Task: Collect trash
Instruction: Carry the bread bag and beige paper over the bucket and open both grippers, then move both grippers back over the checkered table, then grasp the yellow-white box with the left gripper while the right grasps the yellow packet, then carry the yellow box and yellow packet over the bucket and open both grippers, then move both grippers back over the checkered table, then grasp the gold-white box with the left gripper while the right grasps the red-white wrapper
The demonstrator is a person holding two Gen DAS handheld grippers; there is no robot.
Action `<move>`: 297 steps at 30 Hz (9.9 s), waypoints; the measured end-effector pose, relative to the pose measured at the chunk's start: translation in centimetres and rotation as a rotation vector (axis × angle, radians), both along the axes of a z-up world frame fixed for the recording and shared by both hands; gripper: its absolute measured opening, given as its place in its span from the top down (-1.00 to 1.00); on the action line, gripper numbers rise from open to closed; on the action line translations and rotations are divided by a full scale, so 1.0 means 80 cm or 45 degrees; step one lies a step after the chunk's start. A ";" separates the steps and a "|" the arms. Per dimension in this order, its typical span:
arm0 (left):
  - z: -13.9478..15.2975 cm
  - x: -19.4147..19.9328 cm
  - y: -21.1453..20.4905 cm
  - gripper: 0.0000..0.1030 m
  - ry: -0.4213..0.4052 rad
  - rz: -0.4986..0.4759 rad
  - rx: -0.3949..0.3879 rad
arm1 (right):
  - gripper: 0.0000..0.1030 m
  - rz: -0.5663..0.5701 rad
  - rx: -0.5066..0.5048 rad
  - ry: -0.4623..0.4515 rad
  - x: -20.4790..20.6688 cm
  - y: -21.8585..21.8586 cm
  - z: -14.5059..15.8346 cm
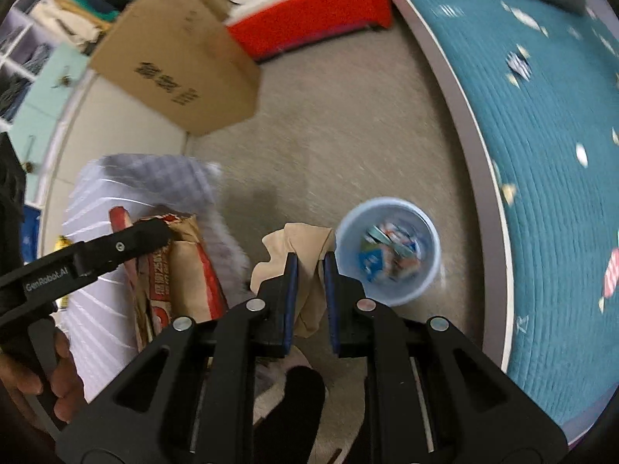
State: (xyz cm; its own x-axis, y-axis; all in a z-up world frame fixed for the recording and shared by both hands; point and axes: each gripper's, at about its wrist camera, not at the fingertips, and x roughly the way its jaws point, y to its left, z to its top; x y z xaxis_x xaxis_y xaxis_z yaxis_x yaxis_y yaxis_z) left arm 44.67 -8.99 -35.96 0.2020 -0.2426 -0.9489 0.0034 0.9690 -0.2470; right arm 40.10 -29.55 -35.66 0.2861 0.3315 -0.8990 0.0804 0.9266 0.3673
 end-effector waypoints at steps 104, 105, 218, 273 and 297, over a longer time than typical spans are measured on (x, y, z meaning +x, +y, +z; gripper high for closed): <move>0.071 -0.160 0.520 -0.50 -0.091 -0.157 0.557 | -0.29 0.568 0.169 -0.075 -0.051 0.559 0.094; 0.066 -0.158 0.517 -0.54 -0.089 -0.199 0.570 | -0.30 0.561 0.168 -0.069 -0.050 0.561 0.093; -0.035 0.037 -0.152 -0.46 0.197 -0.209 0.021 | -0.35 -0.451 0.320 0.103 -0.021 -0.163 0.021; 0.045 -0.305 0.619 -0.48 -0.123 0.582 0.590 | -0.35 0.722 0.186 -0.061 -0.081 0.625 0.087; 0.107 -0.237 0.632 -0.19 -0.401 0.617 0.520 | -0.41 0.832 0.006 -0.234 -0.016 0.735 0.056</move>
State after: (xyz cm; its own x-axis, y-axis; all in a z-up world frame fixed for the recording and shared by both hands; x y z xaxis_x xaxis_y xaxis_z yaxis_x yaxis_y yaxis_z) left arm 25.71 41.54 -27.43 0.4771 0.3071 -0.8234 -0.4405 0.8943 0.0783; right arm 38.81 29.23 -31.17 0.1735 0.4922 -0.8530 -0.5597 0.7620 0.3258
